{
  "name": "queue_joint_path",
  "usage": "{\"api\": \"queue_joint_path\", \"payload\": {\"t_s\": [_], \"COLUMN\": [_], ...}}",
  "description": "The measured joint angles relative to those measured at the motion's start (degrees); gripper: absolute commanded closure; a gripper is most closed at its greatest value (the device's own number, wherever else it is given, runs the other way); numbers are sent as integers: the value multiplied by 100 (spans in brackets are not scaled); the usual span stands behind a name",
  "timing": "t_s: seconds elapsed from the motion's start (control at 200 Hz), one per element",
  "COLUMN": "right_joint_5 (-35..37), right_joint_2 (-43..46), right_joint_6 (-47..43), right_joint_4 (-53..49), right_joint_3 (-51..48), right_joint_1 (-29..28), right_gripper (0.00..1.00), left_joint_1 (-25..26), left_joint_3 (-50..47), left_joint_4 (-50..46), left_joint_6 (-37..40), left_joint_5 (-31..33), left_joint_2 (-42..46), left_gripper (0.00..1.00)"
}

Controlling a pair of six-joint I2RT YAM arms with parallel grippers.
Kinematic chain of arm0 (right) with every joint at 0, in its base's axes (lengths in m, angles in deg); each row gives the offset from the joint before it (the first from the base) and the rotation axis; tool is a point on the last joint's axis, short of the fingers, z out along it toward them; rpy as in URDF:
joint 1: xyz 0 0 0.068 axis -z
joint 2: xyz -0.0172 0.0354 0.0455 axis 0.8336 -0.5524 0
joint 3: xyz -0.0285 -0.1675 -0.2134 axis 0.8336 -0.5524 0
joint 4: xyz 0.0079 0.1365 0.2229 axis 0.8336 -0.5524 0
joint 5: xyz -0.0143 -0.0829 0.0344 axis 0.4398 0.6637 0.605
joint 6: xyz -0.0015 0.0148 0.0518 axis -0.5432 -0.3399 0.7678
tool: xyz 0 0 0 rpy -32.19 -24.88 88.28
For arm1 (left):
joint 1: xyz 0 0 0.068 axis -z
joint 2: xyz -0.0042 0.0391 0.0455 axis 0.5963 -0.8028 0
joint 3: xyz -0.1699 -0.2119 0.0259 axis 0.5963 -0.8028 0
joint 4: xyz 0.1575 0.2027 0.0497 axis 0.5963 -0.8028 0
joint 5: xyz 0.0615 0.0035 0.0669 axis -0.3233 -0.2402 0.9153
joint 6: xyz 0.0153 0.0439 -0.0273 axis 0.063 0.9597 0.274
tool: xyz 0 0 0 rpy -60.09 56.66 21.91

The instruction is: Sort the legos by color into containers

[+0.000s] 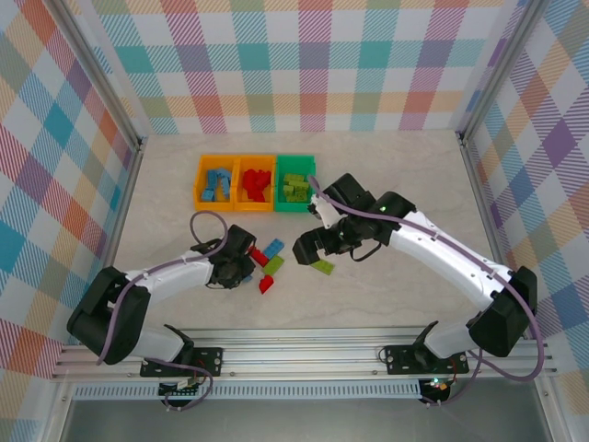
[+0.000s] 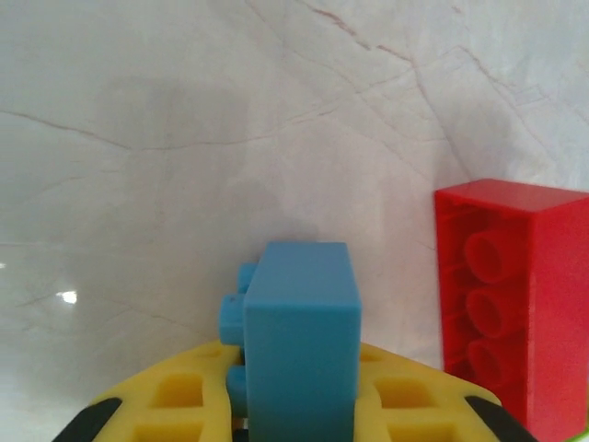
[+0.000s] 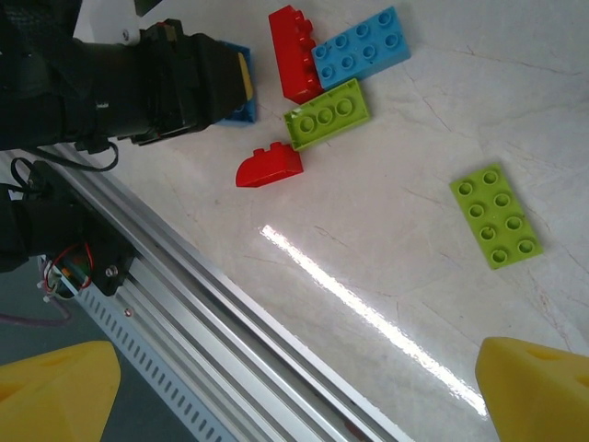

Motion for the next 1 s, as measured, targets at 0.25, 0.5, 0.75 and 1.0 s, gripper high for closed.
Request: {"api": "queue_joint_path", "payload": {"t_s": [0.25, 0.5, 0.75, 1.0], "right_joint_5": [48, 192, 284, 382], "right_joint_2": [61, 203, 579, 621], "right_joint_6": [70, 131, 168, 173], "right_joint_4": [101, 181, 175, 166], "right_joint_3": [0, -37, -223, -256], "right_joint_1": [0, 0, 0, 0], "right_gripper": [0, 0, 0, 0], "left_joint_1": [-960, -2332, -2758, -2863], "left_joint_3": [1471, 3606, 5001, 5193], "left_joint_4": [-728, -125, 61, 203], "left_joint_6": [988, 1978, 2400, 2621], "left_joint_5": [643, 544, -240, -695], "left_joint_2": [931, -1154, -3298, -3405], "left_gripper": [89, 89, 61, 42]}}
